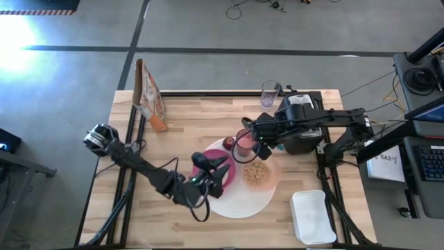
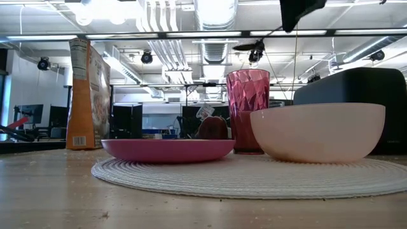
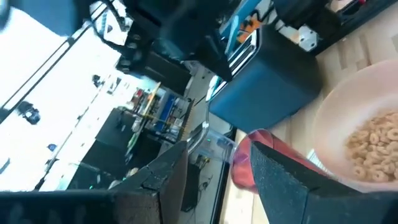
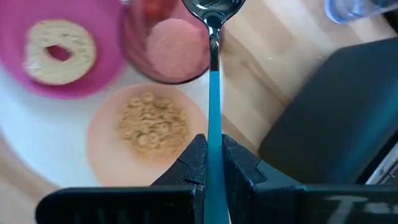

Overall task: Arrange a breakfast setting
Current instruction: Put the blue spoon from the blue cup beside the orange bowl on the white placemat

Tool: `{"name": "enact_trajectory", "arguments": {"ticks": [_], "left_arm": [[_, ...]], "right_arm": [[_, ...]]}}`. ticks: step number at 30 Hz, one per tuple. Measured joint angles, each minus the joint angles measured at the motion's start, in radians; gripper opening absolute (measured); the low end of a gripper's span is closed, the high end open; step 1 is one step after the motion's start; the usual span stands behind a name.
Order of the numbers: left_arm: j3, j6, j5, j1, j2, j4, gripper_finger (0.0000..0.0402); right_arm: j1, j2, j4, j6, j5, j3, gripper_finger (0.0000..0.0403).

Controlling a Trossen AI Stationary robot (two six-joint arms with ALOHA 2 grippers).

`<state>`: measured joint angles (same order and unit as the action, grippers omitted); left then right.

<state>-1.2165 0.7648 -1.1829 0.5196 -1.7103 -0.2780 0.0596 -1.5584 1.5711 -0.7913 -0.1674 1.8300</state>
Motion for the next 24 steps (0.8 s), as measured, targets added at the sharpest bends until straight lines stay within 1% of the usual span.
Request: {"name": "enact_trajectory", "arguments": {"ticks": [2,6,10,12,14,17,20,24], "left_arm": [[0.001,-0.028,-0.053,0.026,0.000,0.019,0.0158],[0.002,-0.093,-0.193,0.071,0.000,0.060,0.0158],[0.002,-0.199,-0.379,0.120,0.000,0.115,0.0158],[0.002,-0.283,-0.385,0.153,0.011,0.195,0.0158],[0.003,-0.385,-0.350,0.191,0.028,0.290,0.0158],[0.003,-0.537,-0.377,0.244,0.053,0.444,0.0158],[0.003,-0.670,-0.381,0.284,0.076,0.575,0.0158],[0.003,-0.745,-0.372,0.309,0.096,0.634,0.0158]], "right_arm": [[-0.002,0.006,-0.001,-0.017,-0.017,-0.029,0.0018],[-0.002,0.036,-0.001,-0.083,-0.015,-0.114,0.0018],[0.012,0.090,0.000,-0.199,-0.008,-0.231,0.0018],[0.022,0.134,-0.002,-0.274,-0.007,-0.297,0.0018],[0.038,0.186,-0.010,-0.364,-0.007,-0.365,0.0018],[0.084,0.262,-0.055,-0.513,-0.008,-0.476,0.0018],[0.150,0.326,-0.156,-0.659,-0.007,-0.594,0.0018],[0.245,0.357,-0.340,-0.779,-0.006,-0.732,0.0018]]}}
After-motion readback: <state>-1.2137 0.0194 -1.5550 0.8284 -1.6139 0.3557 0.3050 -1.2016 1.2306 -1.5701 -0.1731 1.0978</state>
